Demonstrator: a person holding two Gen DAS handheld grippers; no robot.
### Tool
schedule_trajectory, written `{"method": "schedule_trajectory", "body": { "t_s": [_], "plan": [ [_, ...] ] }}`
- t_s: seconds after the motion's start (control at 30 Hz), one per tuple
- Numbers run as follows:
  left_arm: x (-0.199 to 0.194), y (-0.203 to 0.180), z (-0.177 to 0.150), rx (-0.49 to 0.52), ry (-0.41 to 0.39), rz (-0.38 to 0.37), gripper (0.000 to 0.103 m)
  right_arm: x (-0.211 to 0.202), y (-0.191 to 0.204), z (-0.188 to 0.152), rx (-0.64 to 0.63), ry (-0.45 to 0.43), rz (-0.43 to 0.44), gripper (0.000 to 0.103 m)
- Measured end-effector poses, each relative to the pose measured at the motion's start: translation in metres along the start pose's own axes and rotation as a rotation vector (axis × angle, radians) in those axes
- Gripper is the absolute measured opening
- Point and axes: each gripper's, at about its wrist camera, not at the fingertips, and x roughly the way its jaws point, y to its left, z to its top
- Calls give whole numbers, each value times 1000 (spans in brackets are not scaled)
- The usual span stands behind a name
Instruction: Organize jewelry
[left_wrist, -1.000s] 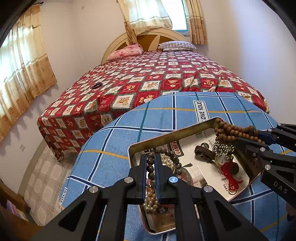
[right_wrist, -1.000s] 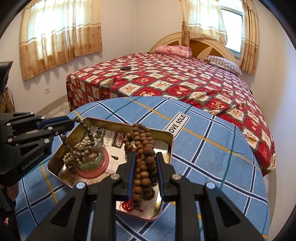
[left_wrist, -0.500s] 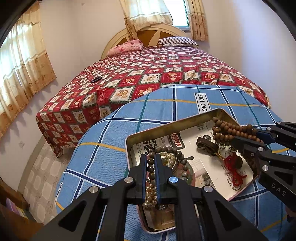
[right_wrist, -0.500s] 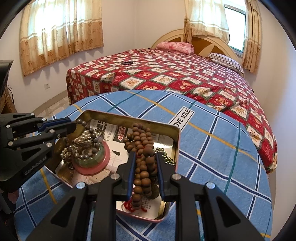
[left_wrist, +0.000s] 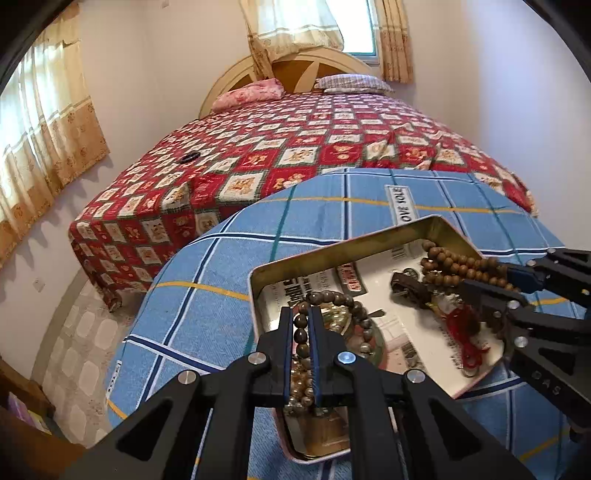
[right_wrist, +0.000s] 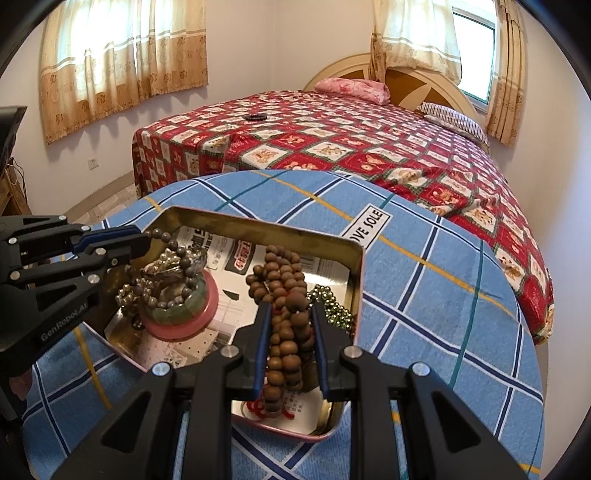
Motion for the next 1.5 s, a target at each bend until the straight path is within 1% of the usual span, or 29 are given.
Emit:
{"method": "schedule_trajectory", "body": {
  "t_s": [0.07, 0.1, 0.13, 0.17, 0.2, 0.23, 0.27, 0.3, 0.33, 0.37, 0.4, 0.57, 0.63, 0.87, 1.07, 1.5],
  "plan": [
    [-5, -1, 0, 1, -8, -3, 8, -1, 1, 0, -4, 0, 0, 25],
    [-8, -1, 0, 0, -14, -2, 12, -3, 2, -1, -6, -6, 6, 27],
    [-12, -1, 0, -1, -25, 1, 19, -5, 2, -1, -7, -11, 0, 39],
    [-16, 0, -1, -7, -35, 11, 46, -8, 2, -3, -7, -18, -7, 45],
    [-20, 1, -3, -14, -49, 25, 75, -12, 2, -3, -4, -25, -5, 48],
    [-27, 2, -4, -22, -79, 50, 83, -14, 2, -4, 0, -29, -4, 48],
    [-33, 4, -5, -26, -104, 63, 86, -17, 1, -5, 4, -33, -6, 48],
    [-39, 5, -7, -28, -116, 52, 86, -21, 0, -7, 9, -37, -10, 49],
    [-42, 6, -8, -29, -112, 39, 86, -25, 0, -8, 14, -43, -17, 52],
    [-46, 6, -10, -34, -113, 45, 86, -28, -1, -9, 18, -49, -22, 54],
    [-50, 8, -12, -38, -119, 53, 86, -32, -2, -10, 23, -57, -29, 59],
    [-67, 11, -22, -67, -133, 47, 86, -54, -2, -14, 34, -101, -64, 61],
    [-73, 13, -26, -80, -137, 49, 86, -59, -1, -15, 36, -114, -68, 64],
    [-81, 17, -34, -102, -133, 44, 86, -66, -1, -19, 43, -124, -68, 64],
    [-81, 15, -38, -93, -122, 50, 86, -69, 0, -24, 43, -122, -68, 64],
    [-81, 15, -38, -99, -114, 49, 86, -72, -2, -25, 47, -123, -67, 65]
  ]
}}
